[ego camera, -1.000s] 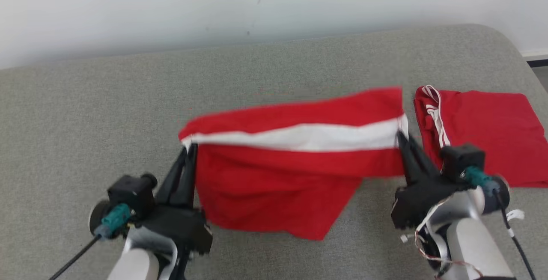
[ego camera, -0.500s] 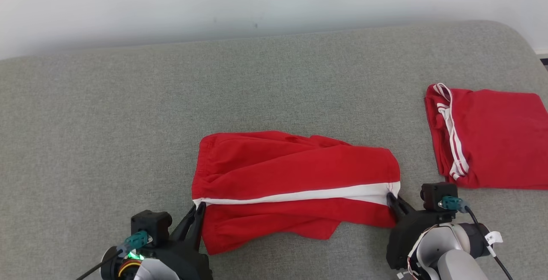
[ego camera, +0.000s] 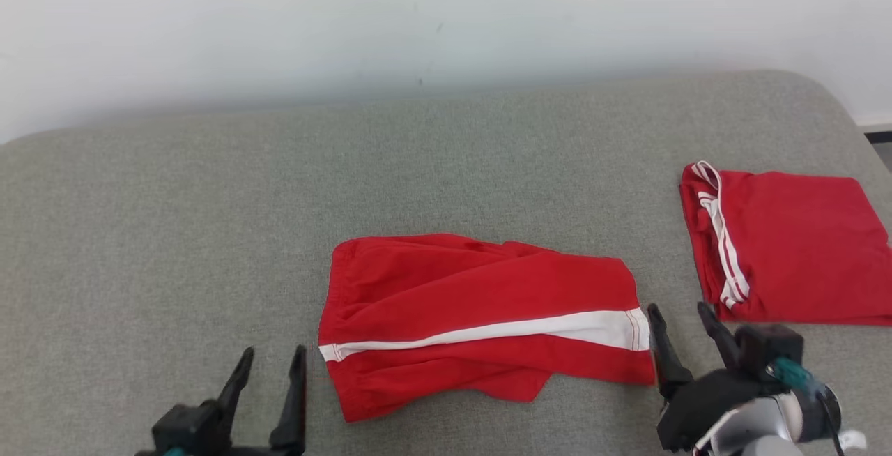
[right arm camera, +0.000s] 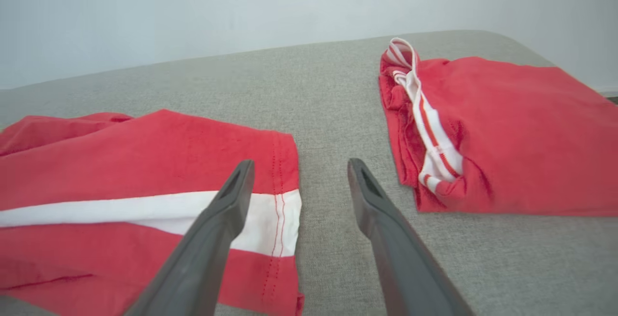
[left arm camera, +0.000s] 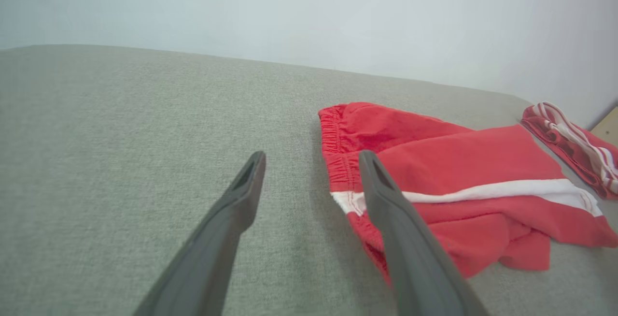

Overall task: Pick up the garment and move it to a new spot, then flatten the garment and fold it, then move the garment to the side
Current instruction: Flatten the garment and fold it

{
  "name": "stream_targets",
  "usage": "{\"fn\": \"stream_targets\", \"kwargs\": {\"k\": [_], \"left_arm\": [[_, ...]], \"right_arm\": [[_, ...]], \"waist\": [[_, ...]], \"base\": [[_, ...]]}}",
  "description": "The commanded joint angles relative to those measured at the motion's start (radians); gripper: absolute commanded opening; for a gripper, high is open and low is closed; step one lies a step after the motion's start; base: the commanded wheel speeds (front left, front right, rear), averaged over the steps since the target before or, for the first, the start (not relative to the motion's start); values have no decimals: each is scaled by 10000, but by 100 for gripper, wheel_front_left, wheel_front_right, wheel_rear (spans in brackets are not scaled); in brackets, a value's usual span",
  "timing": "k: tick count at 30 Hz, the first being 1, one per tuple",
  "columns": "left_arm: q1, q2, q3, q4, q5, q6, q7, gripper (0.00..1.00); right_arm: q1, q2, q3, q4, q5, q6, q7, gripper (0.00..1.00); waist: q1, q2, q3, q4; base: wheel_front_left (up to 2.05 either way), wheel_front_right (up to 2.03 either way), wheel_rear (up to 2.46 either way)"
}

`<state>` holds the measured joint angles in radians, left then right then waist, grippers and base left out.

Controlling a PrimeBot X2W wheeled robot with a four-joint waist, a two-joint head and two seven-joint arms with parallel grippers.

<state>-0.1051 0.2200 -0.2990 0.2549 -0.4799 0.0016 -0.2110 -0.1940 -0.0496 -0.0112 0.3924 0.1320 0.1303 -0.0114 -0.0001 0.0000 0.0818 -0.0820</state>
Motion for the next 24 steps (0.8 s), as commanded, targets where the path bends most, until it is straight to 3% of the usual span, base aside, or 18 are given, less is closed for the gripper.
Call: {"fn": "stream_targets", "kwargs": {"k": [1, 7, 16, 24], "left_arm": [[228, 26, 101, -93, 53, 83, -167, 100], [1425, -181, 1067, -830, 457, 320, -545, 100], [3093, -1204, 3213, -2020, 1791, -422, -539, 100], [3558, -1591, 3849, -1803, 2289, -906, -541, 100]], "right_arm": [[264, -12, -80, -124, -10, 0, -233, 100], [1399, -12, -52, -703, -372, 0, -1736, 100], [2388, -12, 374, -1009, -500, 0, -2462, 100], [2493, -13, 495, -806, -406, 0, -2499, 100]], "waist": [[1, 0, -221, 3], [1, 0, -626, -37], [1, 0, -930, 45], [1, 0, -1053, 41]], "base": [[0, 0, 0], [0, 0, 0], [0, 0, 0], [0, 0, 0]]}}
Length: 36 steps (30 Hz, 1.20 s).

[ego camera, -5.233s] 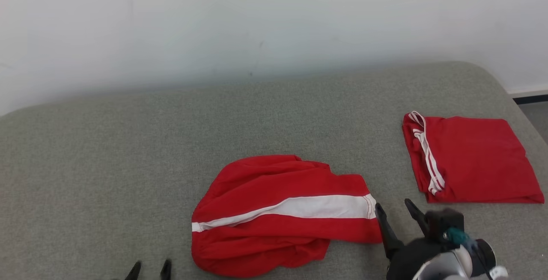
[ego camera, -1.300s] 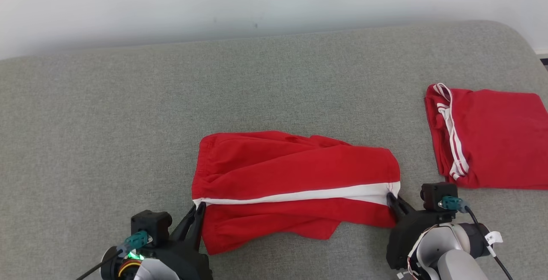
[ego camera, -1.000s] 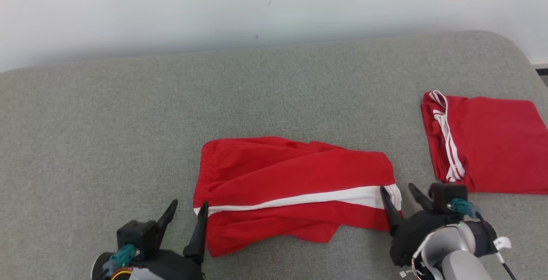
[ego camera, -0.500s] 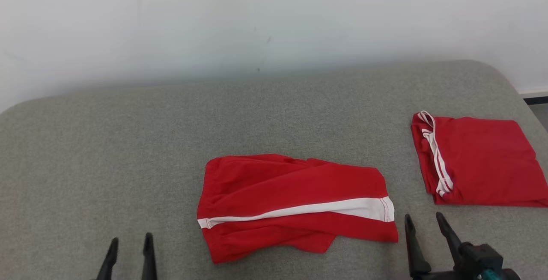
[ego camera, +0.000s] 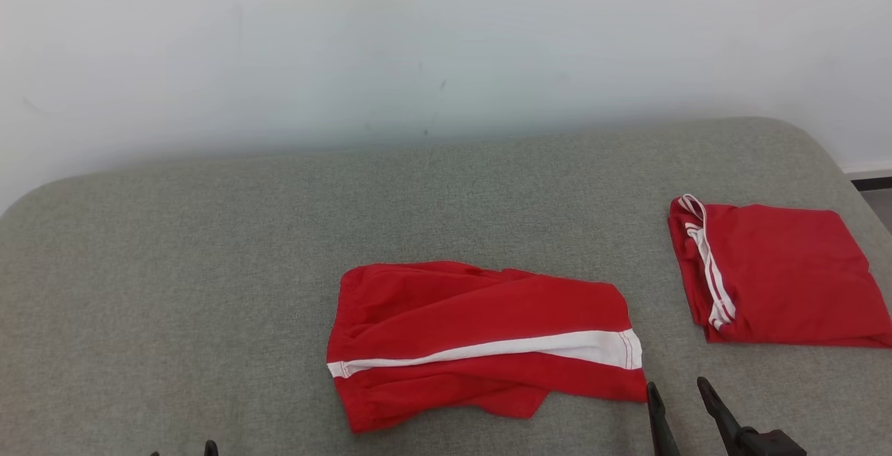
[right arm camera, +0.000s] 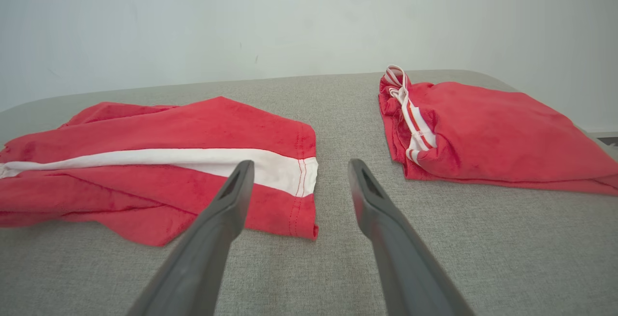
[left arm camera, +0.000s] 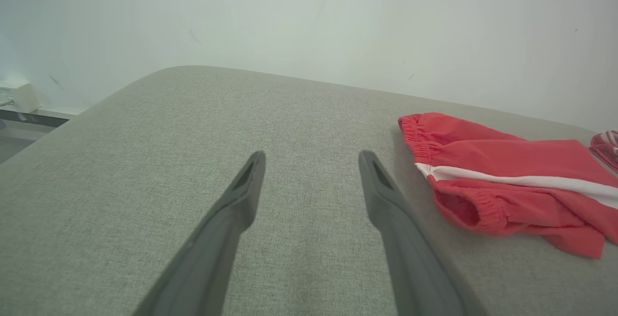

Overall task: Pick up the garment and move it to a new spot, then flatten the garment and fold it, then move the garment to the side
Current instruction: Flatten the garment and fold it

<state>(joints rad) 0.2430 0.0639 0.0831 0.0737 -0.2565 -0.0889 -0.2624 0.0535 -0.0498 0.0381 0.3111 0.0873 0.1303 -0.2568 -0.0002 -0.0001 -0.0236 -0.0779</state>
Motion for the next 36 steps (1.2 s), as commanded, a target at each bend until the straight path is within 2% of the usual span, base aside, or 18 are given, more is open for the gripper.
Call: {"fn": "stream_targets", "kwargs": {"k": [1, 12, 15, 19, 22, 27, 36], "left_arm": [[91, -55, 75, 28, 72, -63, -27, 100], [-28, -136, 22, 229, 322, -329, -28, 100], [-339, -138, -216, 438, 371, -391, -29, 100], [-1077, 139, -946, 1373, 148, -408, 56, 100], [-1950, 382, -1522, 2004, -334, -403, 595, 100], [-3137, 687, -2273, 2722, -1101, -407, 2276, 100], [-4172, 794, -2520, 3283, -1979, -409, 4167, 100]], "right_arm": [[-24, -10, 4, -8, 36, 0, -47, 100], [-173, -10, 209, -29, 59, 0, -75, 100], [-211, -10, 248, -27, 84, 0, -64, 100], [-279, -10, 384, -45, 94, 0, -62, 100], [-283, -13, 475, -46, 153, 0, -57, 100], [-345, -10, 574, -25, 206, 0, -44, 100], [-469, -10, 619, -10, 310, 0, -59, 100]], "waist": [[2, 1, -3, -3], [2, 1, -17, -100], [2, 1, -19, -145], [2, 1, 9, -227], [2, 1, 53, -319], [2, 1, 185, -560], [2, 1, 543, -963]], "base": [[0, 0, 0], [0, 0, 0], [0, 0, 0], [0, 0, 0], [0, 0, 0], [0, 0, 0], [0, 0, 0]]}}
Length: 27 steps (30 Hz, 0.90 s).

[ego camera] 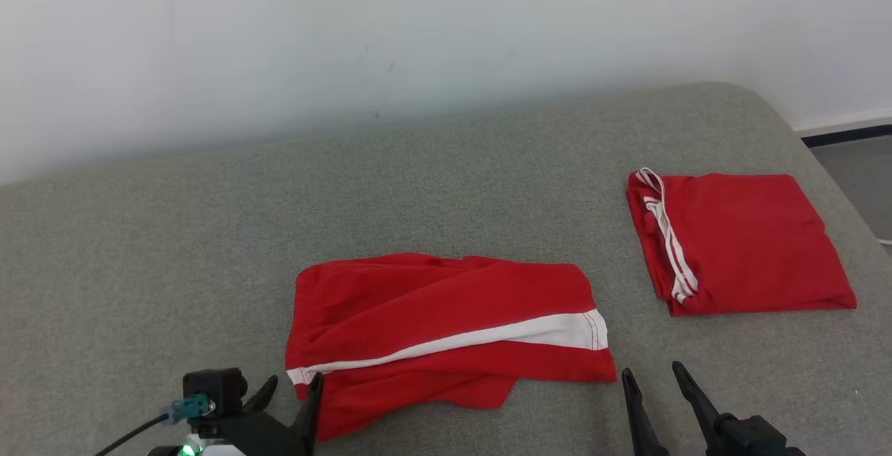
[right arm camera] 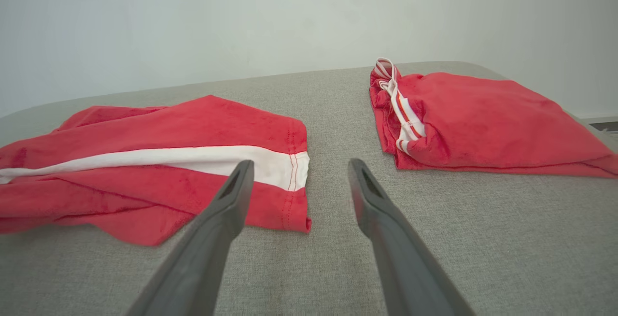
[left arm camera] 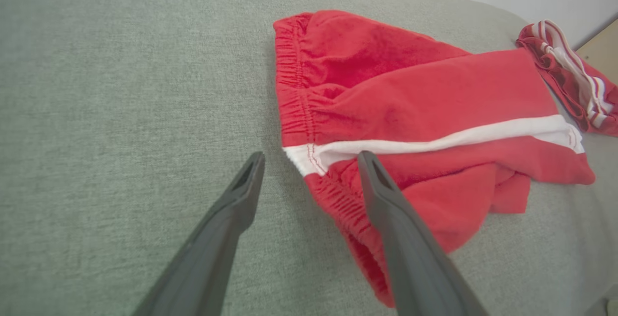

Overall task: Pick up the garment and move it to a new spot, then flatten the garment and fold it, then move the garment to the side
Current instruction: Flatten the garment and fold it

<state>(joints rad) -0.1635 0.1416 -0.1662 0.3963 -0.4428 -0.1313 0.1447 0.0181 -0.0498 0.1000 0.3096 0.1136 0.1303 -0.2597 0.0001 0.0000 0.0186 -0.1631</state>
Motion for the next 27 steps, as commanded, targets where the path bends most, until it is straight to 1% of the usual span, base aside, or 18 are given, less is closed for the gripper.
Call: {"fn": "stream_targets", "kwargs": {"k": [1, 9, 10, 11, 12, 13, 14, 15, 16, 17, 19, 20, 23, 27], "left_arm": [[-153, 39, -34, 86, -183, 14, 221, 100], [-337, 57, 32, 124, -495, 83, 807, 100], [-346, 53, 2, 116, -511, 63, 884, 95], [-351, 48, -26, 102, -568, 62, 988, 87], [-352, 46, -53, 89, -632, 57, 1068, 83], [-359, 64, -74, 54, -657, 52, 1118, 76], [-367, 86, -88, 27, -690, 50, 1167, 71], [-385, 94, -106, -8, -721, 46, 1156, 58], [-407, 108, -122, -47, -734, 43, 1118, 49], [-429, 119, -137, -86, -728, 42, 1086, 45], [-431, 136, -166, -120, -746, 39, 1033, 21], [-431, 147, -184, -124, -752, 37, 1019, 0], [-396, 177, -192, -203, -762, 41, 898, 0], [-181, 274, -54, -456, -590, 238, 442, 0]], "right_arm": [[-132, -10, 13, 2, 57, 0, -33, 100], [-194, -10, 6, -17, 128, 0, -48, 100], [-203, -10, 4, -13, 136, 0, -50, 100], [-215, -10, -4, -6, 149, 0, -52, 100], [-226, -10, -4, 5, 155, 0, -54, 100], [-233, -10, -1, 7, 172, 0, -56, 100], [-239, -10, 13, 10, 183, 0, -56, 100], [-252, -10, 25, 15, 189, 0, -58, 100], [-266, -10, 38, 21, 193, 0, -60, 100], [-283, -10, 52, 32, 210, 0, -61, 100], [-303, -10, 80, 48, 231, 0, -62, 100], [-312, -10, 88, 58, 239, 0, -63, 100], [-326, -10, 70, 48, 241, 0, -62, 100], [-377, -12, -7, -84, 165, 0, -59, 100]], "waist": [[-1, 0, 163, -144], [-1, 0, 374, -244], [-1, 0, 396, -242], [-1, 0, 415, -237], [-1, 0, 430, -230], [-1, 0, 441, -224], [-1, 0, 449, -218], [-1, 0, 456, -211], [-1, 0, 461, -206], [-1, 0, 465, -200], [-1, 0, 462, -188], [-1, 0, 455, -182], [-1, 0, 429, -154], [-1, 0, 446, -117]], "base": [[0, 0, 0], [0, 0, 0], [0, 0, 0], [0, 0, 0], [0, 0, 0], [0, 0, 0], [0, 0, 0], [0, 0, 0], [0, 0, 0], [0, 0, 0], [0, 0, 0], [0, 0, 0], [0, 0, 0], [0, 0, 0]]}}
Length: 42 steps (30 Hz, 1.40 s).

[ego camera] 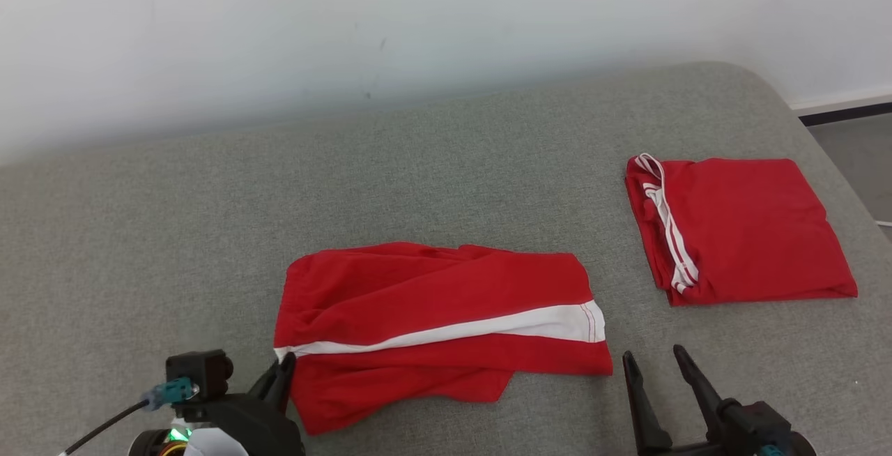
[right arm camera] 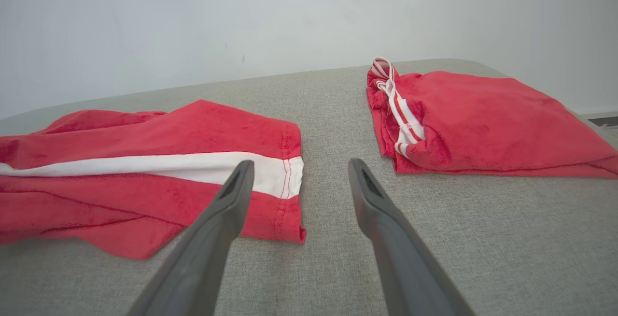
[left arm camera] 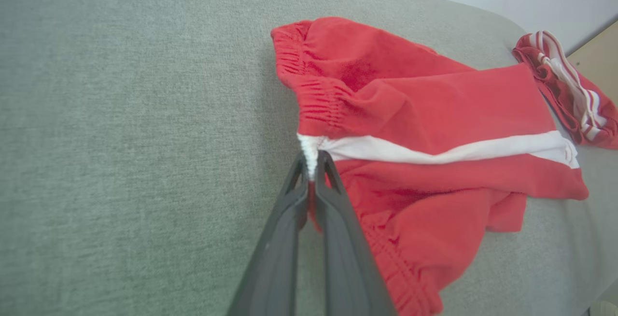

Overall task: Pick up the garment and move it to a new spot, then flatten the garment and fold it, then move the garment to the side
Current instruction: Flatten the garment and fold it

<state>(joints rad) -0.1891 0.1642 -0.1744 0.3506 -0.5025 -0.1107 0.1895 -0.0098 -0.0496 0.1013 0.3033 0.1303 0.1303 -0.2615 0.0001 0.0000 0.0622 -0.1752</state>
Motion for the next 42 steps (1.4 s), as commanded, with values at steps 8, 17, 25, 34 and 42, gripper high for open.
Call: {"fn": "stream_targets", "kwargs": {"k": [8, 17, 25, 34, 42], "left_arm": [[573, -72, 9, -273, 294, 305, -967, 0], [290, -124, -82, 131, 416, 377, -1371, 0], [146, -130, -237, 275, 429, 353, -1381, 0], [104, -55, -307, 304, 352, 382, -1337, 0], [163, -17, -360, 349, 277, 400, -1348, 0]], "right_arm": [[-527, -7, -769, -247, -652, 0, 741, 100], [-1616, -7, -54, 739, -480, 0, 2795, 100], [-2425, -10, 530, 1902, -56, 0, 3059, 100], [-3187, -9, 946, 3089, 171, 0, 2691, 100], [-3367, -12, 1587, 3545, 669, 0, 2604, 100]], "waist": [[-1, 0, 340, 170], [-1, 0, 524, 227], [-1, 0, 563, 340], [-1, 0, 583, 439], [-1, 0, 511, 488]], "base": [[0, 0, 0], [0, 0, 0], [0, 0, 0], [0, 0, 0], [0, 0, 0]]}}
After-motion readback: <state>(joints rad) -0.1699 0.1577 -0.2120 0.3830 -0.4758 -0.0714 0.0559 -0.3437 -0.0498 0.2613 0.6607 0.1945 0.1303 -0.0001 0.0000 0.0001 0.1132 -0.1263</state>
